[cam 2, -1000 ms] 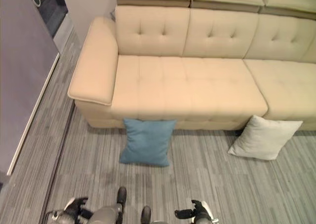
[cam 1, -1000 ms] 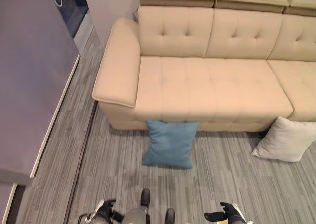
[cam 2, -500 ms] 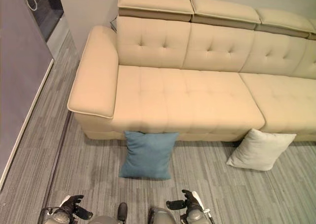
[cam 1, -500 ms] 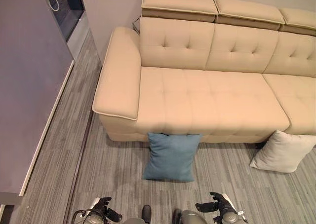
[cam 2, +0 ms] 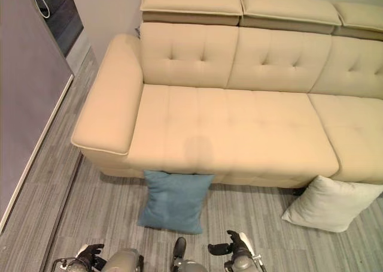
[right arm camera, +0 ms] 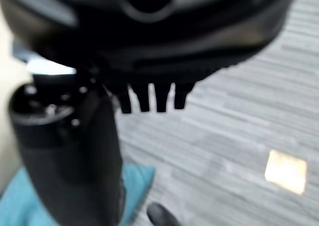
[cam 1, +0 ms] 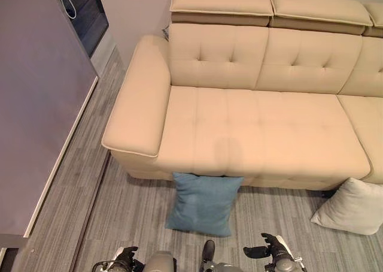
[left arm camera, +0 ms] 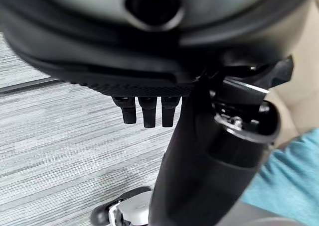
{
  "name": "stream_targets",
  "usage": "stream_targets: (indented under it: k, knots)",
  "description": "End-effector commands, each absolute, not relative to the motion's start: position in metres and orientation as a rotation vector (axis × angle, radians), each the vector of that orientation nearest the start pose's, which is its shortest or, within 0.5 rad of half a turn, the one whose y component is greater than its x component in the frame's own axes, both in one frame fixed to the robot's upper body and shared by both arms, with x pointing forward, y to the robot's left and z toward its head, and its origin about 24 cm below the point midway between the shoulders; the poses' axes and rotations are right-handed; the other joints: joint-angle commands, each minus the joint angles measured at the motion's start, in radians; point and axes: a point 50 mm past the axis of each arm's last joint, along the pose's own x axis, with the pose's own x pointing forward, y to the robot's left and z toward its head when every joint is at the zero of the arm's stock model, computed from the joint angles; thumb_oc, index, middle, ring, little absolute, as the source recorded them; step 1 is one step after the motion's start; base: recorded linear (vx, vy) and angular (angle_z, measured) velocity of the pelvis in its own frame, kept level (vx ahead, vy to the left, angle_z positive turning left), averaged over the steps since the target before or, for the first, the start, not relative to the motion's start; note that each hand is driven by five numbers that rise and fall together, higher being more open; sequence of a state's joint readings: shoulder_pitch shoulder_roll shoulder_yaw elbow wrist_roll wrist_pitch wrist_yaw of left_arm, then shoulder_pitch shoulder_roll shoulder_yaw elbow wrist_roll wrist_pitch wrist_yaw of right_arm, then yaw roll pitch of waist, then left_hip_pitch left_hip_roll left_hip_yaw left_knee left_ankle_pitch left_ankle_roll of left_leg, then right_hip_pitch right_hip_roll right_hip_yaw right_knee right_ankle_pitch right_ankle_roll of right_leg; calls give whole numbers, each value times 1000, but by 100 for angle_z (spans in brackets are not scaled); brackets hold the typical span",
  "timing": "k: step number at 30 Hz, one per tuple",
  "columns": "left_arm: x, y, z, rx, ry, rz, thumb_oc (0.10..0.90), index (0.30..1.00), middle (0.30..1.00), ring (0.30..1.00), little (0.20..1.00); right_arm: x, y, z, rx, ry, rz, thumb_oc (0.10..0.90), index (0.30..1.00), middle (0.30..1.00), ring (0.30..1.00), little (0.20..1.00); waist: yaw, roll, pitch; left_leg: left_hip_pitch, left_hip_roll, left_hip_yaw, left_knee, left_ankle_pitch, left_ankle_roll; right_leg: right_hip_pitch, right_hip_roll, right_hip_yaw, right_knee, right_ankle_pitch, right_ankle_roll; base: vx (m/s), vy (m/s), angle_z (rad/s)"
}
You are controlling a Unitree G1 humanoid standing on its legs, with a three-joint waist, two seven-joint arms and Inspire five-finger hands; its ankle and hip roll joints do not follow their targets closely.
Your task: Pick up all the scattered cushions and arrange them neatly on the sofa.
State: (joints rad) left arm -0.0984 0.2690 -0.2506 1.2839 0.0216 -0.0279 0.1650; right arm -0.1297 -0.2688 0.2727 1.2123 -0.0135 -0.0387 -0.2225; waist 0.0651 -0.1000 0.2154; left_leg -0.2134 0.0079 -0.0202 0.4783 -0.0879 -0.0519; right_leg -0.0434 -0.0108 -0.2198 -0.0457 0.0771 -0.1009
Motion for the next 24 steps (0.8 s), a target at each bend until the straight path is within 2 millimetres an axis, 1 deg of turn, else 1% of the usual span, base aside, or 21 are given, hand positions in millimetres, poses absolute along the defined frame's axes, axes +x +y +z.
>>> stream_targets:
  k: [1,2,3,4,6,9,13,16,19,21,22,24]
  knots:
    - [138,239,-147,520,1069,68,800,900,900,900,900,142,-267,-135,-601,1020,-178,800,900,900,900,900,0,12,31,9,-12,1,-142,-9,20,10,-30,39,81,-124,126,98,30,7]
    - [136,240,-147,515,1076,69,800,900,900,900,900,140,-268,-135,-609,1029,-174,800,900,900,900,900,8,23,29,19,-21,-21,-218,6,14,9,-14,49,90,-135,127,98,28,14]
    - [136,240,-147,515,1076,69,800,900,900,900,900,140,-268,-135,-609,1029,-174,800,900,900,900,900,9,22,30,23,-21,-19,-222,8,14,11,-15,50,90,-135,127,124,56,1]
    - [134,240,-148,516,1081,68,800,900,900,900,900,138,-266,-137,-613,1032,-163,800,900,900,900,900,8,26,23,39,-24,-32,-260,18,12,15,-7,54,91,-139,128,83,43,-16]
    - [133,240,-148,516,1084,67,800,900,900,900,900,137,-266,-137,-614,1032,-163,800,900,900,900,900,7,27,22,49,-26,-33,-277,21,12,15,-6,57,93,-140,128,66,53,-23]
    - [132,243,-148,523,1087,72,800,900,900,900,900,141,-266,-135,-619,1017,-162,800,900,900,900,900,2,32,12,90,-30,-26,-337,23,24,13,-11,58,95,-138,136,42,94,-5]
    - [133,245,-147,530,1082,74,800,900,900,900,900,146,-265,-133,-615,995,-161,800,900,900,900,900,2,33,12,101,-37,-22,-349,20,34,7,-22,60,107,-138,145,4,84,1]
    - [141,250,-142,510,1050,122,800,900,900,900,900,163,-262,-126,-578,935,-183,800,900,900,900,900,4,35,35,77,-44,-16,-334,12,47,-49,-38,62,162,-137,156,-76,78,-4]
    - [160,252,-133,473,978,175,800,900,900,900,900,187,-260,-114,-531,850,-230,800,900,900,900,900,3,36,67,12,-51,-7,-309,16,51,-131,-51,66,205,-127,159,-164,52,-2]
    - [177,250,-125,427,904,210,800,900,900,900,900,206,-261,-102,-495,775,-272,800,900,900,900,900,0,41,89,-49,-56,1,-292,22,51,-198,-59,71,230,-118,159,-243,60,-1]
    - [195,247,-115,376,824,243,800,900,900,900,900,223,-263,-89,-459,701,-317,800,900,900,900,900,-1,46,110,-111,-55,4,-273,30,48,-264,-72,70,252,-110,158,-255,49,-12]
    - [215,243,-103,309,732,276,800,900,900,900,900,240,-266,-74,-423,627,-370,800,900,900,900,900,-1,52,123,-186,-56,12,-243,31,45,-342,-78,71,278,-107,156,-224,24,-12]
